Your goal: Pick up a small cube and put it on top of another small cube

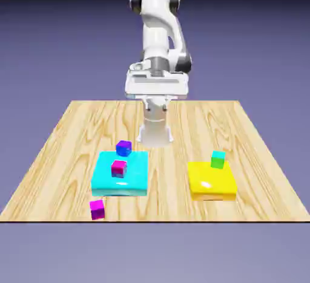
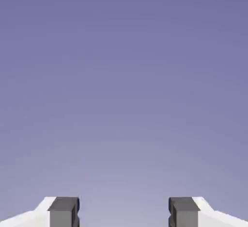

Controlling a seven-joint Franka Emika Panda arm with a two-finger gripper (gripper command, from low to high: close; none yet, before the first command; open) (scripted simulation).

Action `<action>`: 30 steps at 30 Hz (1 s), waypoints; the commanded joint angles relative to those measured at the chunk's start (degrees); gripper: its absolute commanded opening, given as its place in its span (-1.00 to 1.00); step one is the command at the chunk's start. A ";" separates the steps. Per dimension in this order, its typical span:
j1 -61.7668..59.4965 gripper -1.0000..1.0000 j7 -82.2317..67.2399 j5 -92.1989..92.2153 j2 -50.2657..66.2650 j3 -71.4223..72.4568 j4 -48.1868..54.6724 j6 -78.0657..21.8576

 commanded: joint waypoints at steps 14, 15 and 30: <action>8.18 0.00 -20.54 9.76 29.07 -17.13 18.92 -17.21; 8.76 0.00 -22.01 10.46 31.15 -18.36 20.27 -18.44; 17.53 0.00 -44.02 20.92 62.30 -36.71 40.55 -36.88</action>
